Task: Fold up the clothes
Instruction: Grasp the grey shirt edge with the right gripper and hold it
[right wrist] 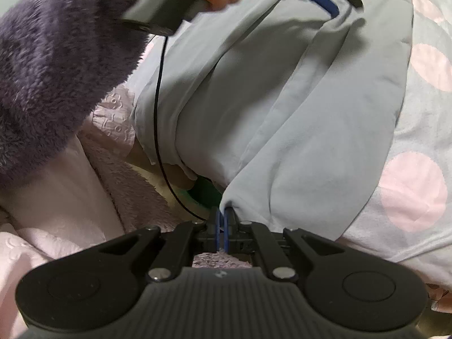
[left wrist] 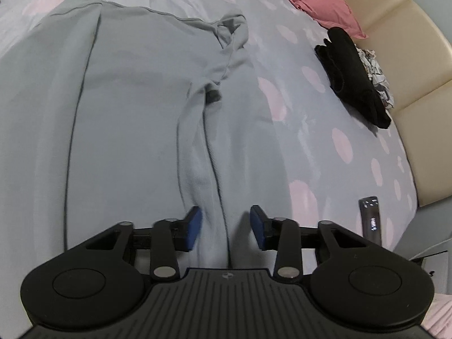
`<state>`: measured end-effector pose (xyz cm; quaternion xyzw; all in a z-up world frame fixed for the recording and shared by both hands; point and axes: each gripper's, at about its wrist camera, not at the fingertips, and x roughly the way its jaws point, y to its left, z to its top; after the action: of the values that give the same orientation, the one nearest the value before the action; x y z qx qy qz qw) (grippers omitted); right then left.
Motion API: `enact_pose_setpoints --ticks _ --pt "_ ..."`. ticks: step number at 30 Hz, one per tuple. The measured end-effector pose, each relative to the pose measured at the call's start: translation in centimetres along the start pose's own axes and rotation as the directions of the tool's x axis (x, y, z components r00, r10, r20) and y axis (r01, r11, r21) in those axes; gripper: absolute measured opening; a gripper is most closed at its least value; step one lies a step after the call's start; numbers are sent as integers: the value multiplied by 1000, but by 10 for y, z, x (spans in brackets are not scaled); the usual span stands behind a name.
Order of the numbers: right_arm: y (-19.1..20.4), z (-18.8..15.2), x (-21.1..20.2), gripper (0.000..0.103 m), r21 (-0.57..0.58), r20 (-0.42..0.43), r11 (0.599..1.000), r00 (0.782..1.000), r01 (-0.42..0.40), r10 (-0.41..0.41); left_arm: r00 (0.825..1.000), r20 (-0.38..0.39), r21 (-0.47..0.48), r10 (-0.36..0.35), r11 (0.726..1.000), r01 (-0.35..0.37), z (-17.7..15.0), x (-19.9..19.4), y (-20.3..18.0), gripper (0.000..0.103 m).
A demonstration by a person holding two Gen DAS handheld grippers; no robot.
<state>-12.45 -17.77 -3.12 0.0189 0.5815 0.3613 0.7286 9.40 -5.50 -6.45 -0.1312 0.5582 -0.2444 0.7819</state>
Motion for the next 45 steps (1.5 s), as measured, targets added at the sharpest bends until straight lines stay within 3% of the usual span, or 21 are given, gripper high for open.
enact_pose_setpoints --ticks 4,6,10,12,19,22,26,28,35,39,44,45 --pt "-2 -1 -3 4 1 -4 1000 1000 -9 9 996 77 -36 -36 999 39 3 -25 3 28" --pt "-4 0 -5 4 1 -9 1000 1000 -9 9 996 57 -29 -75 997 77 7 -28 1 28" --pt "-5 1 -4 4 8 -6 1000 1000 -12 12 1000 -4 -25 -5 1000 5 8 -9 -5 28" --pt "-5 1 -3 4 13 -7 1000 1000 -12 12 1000 -25 -48 -19 999 18 6 1 -3 28" --pt "-3 0 1 5 14 -9 1000 1000 -9 9 996 13 -100 -92 991 93 8 8 3 15" --pt "-2 -1 3 5 11 -11 1000 1000 -8 8 997 38 -71 -63 995 65 12 5 -2 15" --pt "-2 -1 1 4 14 -1 1000 1000 -15 15 999 14 -77 -52 996 53 16 16 2 14" --pt "-1 -1 -4 4 15 3 999 999 -33 33 998 28 -75 -61 995 62 15 15 3 0" --pt "2 -1 -5 4 -9 -26 998 998 -66 66 993 104 -14 -60 998 62 14 -16 -4 0" --pt "3 1 8 4 -22 -56 999 998 -43 42 996 86 -19 -20 1000 21 12 -7 10 0" --pt "4 -2 14 11 -18 -89 1000 996 -26 24 995 84 -40 -49 998 52 6 5 26 0" --pt "5 -2 12 17 -17 -87 1000 996 -23 21 995 88 -41 -53 998 57 5 4 26 0"
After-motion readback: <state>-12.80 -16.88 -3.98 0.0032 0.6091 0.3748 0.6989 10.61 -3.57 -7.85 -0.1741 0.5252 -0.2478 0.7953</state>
